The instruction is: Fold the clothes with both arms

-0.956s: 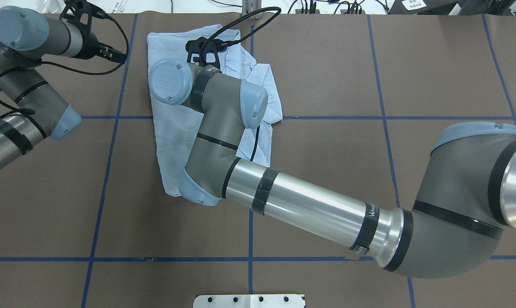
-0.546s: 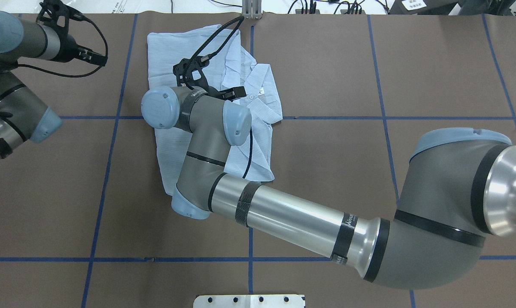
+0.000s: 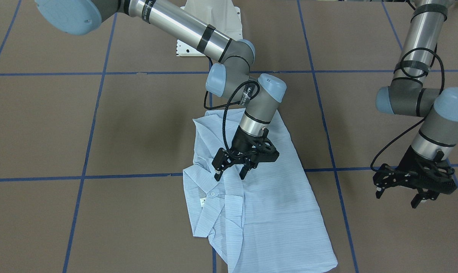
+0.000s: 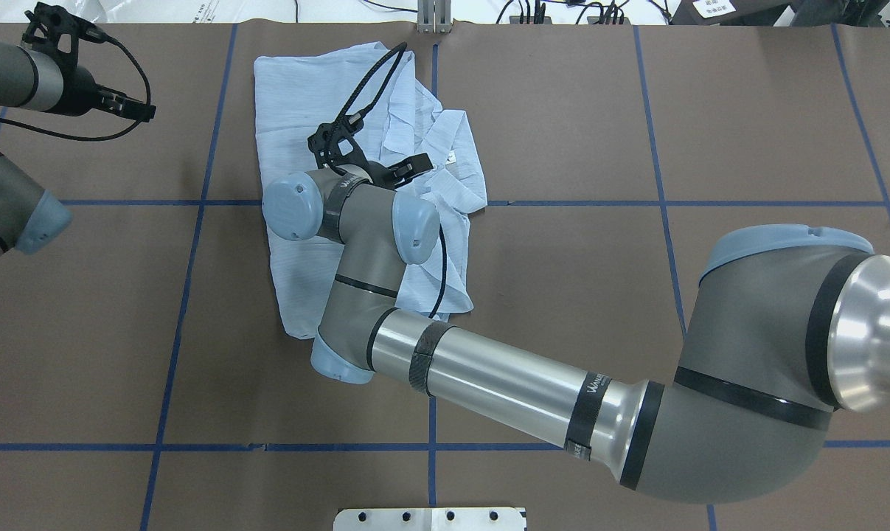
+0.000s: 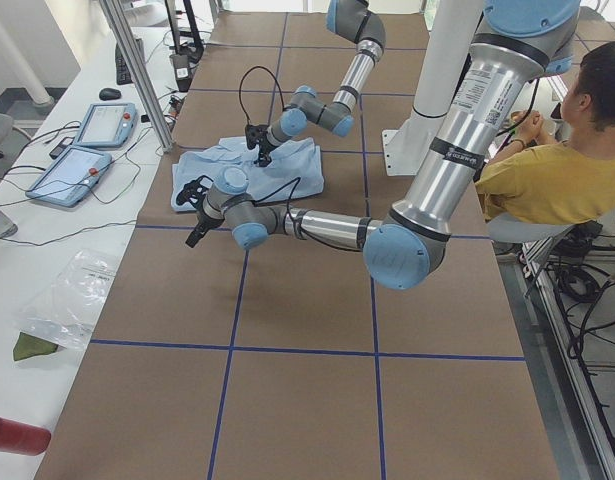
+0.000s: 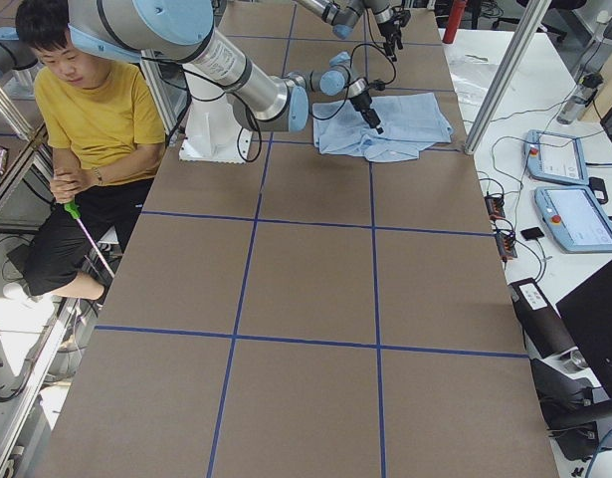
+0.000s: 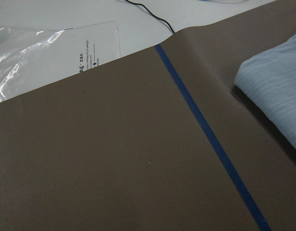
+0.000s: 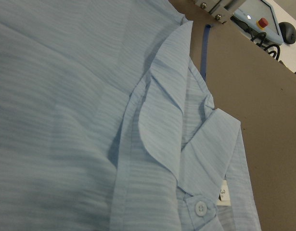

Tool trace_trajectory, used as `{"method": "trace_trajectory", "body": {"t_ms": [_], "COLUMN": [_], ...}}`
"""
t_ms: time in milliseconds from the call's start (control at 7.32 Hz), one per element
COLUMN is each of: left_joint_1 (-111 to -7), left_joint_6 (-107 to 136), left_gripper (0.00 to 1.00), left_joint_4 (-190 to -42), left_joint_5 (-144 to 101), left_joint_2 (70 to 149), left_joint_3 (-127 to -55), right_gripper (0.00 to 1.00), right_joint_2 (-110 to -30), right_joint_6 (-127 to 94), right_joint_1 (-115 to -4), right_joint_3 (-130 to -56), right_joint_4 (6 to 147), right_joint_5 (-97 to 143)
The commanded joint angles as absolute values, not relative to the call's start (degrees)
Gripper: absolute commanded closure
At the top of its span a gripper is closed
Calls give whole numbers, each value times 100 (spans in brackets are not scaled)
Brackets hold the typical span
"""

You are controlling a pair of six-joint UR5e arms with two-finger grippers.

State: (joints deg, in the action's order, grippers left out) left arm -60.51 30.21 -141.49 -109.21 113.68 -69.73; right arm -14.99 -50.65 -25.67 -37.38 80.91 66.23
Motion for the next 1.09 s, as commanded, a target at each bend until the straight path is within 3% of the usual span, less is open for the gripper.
{"method": "trace_trajectory", "body": {"t_ms": [0,273,546,956], "left_joint_1": [-6056,-6047,-6038,-6029], "left_joint_6": [3032,3050,3067,3085], "left_gripper": [0,0,0,0], "left_joint_4": [-14150,-14150,-14150,-14116], "left_joint_5": [-10934,-10934,-10934,-10960], "left_joint_2": [11347,11347,11347,11347], "left_joint_3": [-6987,-7031,-7119,-7285], "right_gripper": [1,1,1,1], "right_joint_2": [-1503,-1651,-3067,-4146], "right_joint_6": [-4372,-3747,-3122,-3591], "right_joint_1": [-2715,-3013,-3207,-3566], "right_joint_3": [-3718,-3962,-5992,-7554], "right_joint_4": [8103,8365,8903,8222], "right_joint_5": [6565,6565,6618,8040]}}
